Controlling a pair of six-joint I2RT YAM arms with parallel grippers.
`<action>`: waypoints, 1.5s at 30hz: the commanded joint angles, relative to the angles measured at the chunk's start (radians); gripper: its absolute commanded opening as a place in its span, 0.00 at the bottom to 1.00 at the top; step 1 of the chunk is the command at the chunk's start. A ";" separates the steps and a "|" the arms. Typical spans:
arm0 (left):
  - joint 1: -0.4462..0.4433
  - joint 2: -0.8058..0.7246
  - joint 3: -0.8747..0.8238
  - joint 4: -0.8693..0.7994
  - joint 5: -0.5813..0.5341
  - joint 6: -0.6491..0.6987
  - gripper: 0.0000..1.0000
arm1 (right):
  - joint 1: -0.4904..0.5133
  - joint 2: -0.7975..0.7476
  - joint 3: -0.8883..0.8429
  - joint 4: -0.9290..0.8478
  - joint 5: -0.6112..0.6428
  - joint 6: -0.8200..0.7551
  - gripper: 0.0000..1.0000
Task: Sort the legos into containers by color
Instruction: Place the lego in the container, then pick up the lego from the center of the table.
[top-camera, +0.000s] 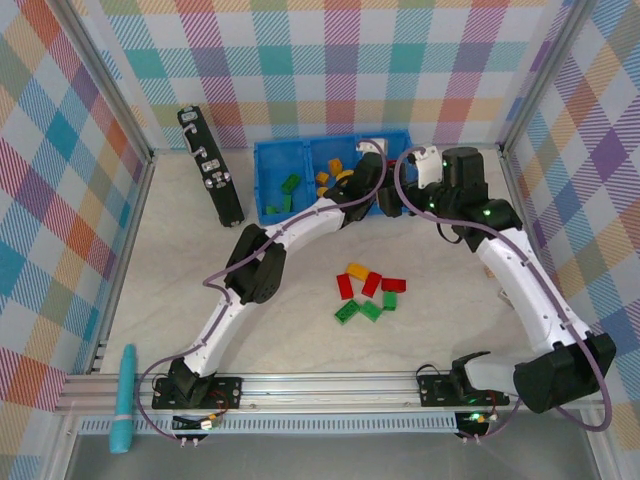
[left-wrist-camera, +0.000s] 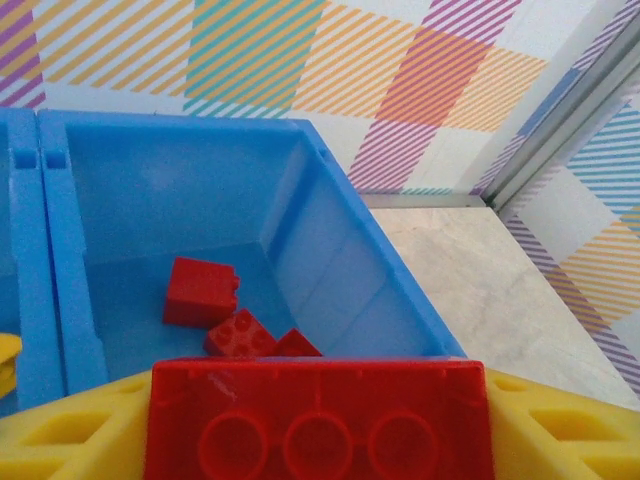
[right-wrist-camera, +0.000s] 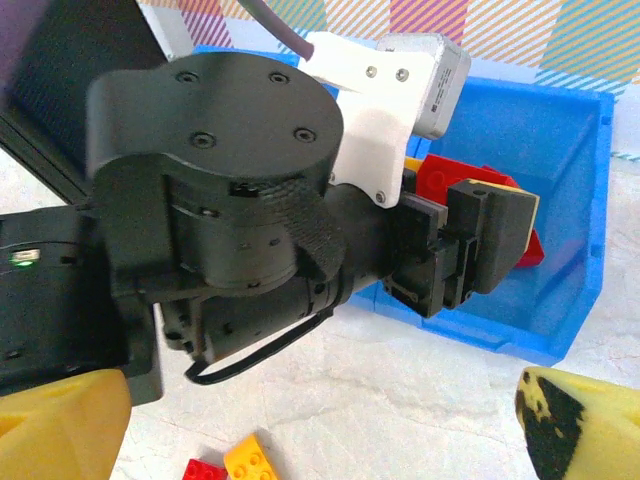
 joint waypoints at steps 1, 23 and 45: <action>0.009 0.017 0.066 0.013 -0.032 0.035 0.72 | -0.006 -0.027 -0.009 -0.017 0.007 0.009 0.99; 0.160 -0.657 -0.389 -0.049 0.003 0.468 0.84 | -0.005 -0.116 -0.311 -0.335 -0.094 0.482 0.99; 0.257 -1.626 -0.912 -0.712 0.060 0.729 0.77 | 0.104 0.040 -0.580 -0.043 -0.050 0.623 0.87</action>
